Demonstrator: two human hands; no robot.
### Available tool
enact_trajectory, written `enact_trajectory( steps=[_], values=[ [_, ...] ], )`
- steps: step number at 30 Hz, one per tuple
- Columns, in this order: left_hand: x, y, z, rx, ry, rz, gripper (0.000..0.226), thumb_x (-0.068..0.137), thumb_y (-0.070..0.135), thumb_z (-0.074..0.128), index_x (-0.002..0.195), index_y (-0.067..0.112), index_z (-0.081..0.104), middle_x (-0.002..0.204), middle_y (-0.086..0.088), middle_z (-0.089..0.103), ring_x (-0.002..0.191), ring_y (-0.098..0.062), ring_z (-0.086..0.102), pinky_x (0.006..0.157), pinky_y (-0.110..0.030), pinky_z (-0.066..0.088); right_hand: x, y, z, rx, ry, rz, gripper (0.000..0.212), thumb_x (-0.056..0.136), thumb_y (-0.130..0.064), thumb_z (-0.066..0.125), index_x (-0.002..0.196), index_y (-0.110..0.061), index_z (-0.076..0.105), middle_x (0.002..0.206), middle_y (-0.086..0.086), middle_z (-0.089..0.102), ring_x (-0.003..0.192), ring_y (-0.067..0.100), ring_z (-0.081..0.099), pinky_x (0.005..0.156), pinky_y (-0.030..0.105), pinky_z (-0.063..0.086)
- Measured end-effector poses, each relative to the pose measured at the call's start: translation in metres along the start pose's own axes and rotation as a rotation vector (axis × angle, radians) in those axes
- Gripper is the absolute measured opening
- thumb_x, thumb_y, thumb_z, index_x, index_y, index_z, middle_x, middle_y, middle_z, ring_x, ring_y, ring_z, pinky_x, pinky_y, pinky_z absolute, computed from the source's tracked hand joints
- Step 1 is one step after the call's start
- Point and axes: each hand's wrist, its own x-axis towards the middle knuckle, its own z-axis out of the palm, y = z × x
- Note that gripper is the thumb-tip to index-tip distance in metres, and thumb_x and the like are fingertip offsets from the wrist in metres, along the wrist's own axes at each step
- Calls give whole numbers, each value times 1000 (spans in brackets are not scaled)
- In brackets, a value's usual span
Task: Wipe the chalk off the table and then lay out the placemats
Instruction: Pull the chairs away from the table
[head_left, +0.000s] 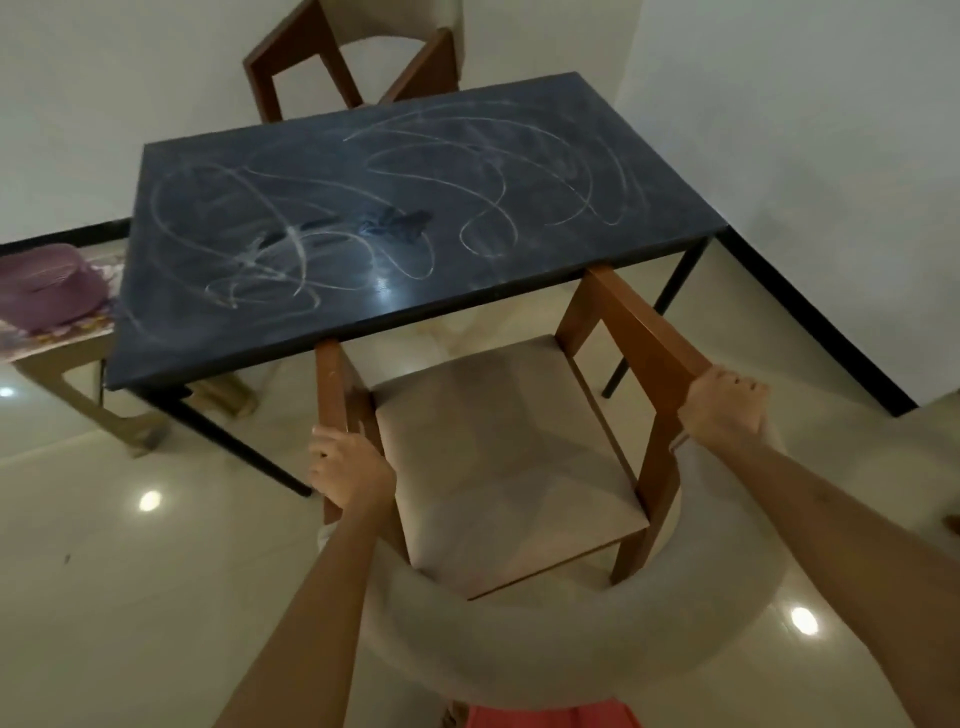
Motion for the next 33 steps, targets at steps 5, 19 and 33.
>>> enact_trajectory(
  steps=[5,19,33],
  values=[
    [9,-13,-7,-93,-83,-113,34,92,23,57,115,-1,50,100,-16,62,88,-31,65,72,-38,57,37,18,-10,252,-174,-140,34,87,-42,67,94,-10,58,80,3,57,76,20,59,69,32,51],
    [4,-7,-13,-52,-87,-167,38,90,24,62,118,2,47,105,-19,60,93,-35,63,76,-43,54,43,30,-3,264,-63,-272,38,89,-40,65,105,-6,60,87,4,60,78,20,62,69,32,54],
    [-19,-10,-7,-109,-87,-145,33,90,25,60,113,3,49,107,-16,62,97,-34,64,73,-41,52,50,41,7,192,-17,-262,41,89,-46,63,102,-7,59,81,4,58,72,18,61,66,31,55]
  ],
)
